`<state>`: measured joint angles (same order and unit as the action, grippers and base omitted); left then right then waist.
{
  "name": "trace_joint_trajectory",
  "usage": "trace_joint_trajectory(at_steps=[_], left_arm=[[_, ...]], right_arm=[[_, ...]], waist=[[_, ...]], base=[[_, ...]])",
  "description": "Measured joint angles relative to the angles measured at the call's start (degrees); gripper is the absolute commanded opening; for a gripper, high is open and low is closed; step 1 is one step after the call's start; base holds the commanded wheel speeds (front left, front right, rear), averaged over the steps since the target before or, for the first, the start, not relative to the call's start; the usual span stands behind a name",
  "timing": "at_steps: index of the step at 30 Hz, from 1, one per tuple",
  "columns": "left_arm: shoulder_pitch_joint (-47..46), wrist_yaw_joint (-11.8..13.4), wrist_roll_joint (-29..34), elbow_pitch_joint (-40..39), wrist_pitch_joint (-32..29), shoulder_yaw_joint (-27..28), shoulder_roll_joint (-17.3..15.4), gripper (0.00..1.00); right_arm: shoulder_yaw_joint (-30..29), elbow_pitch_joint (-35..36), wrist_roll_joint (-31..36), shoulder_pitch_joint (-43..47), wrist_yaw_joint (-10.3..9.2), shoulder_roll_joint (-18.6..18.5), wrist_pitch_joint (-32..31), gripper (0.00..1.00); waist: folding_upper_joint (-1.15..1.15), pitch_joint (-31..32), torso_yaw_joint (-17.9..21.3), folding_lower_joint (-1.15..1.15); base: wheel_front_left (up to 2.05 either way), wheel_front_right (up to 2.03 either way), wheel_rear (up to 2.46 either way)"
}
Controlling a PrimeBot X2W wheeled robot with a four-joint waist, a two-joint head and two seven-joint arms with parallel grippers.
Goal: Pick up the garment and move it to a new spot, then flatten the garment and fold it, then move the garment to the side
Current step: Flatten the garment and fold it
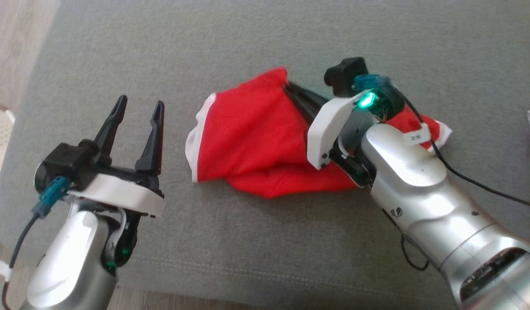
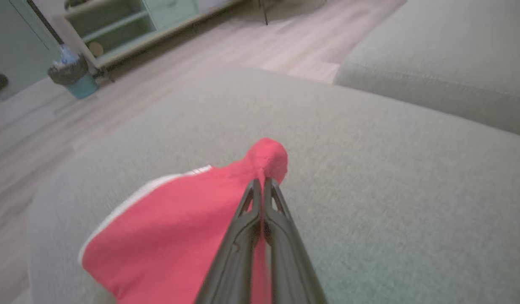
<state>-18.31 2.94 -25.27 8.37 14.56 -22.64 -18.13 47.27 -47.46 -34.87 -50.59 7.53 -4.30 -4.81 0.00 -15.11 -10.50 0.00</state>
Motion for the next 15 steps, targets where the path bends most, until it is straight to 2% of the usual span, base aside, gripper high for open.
trace_joint_trajectory(at_steps=[3,8,15], left_arm=[[0.67,-0.01,0.20,0.03,0.00,0.90,0.03,1.00],[2.24,-0.26,0.99,0.03,0.00,1.35,0.01,1.00],[4.47,-0.24,0.99,-0.14,0.00,1.49,-0.16,1.00]], right_arm=[[-2.12,1.81,0.11,0.20,0.00,0.04,5.19,0.00],[-9.99,5.48,1.01,4.37,0.00,-1.90,11.48,0.00],[-23.99,12.16,4.31,22.15,0.00,-6.39,11.73,0.00]], waist=[[0.00,0.85,1.01,0.00],[0.00,2.69,2.61,0.00],[0.00,4.84,4.46,0.00]], base=[[0.00,0.00,0.00],[0.00,0.00,0.00],[0.00,0.00,0.00]])
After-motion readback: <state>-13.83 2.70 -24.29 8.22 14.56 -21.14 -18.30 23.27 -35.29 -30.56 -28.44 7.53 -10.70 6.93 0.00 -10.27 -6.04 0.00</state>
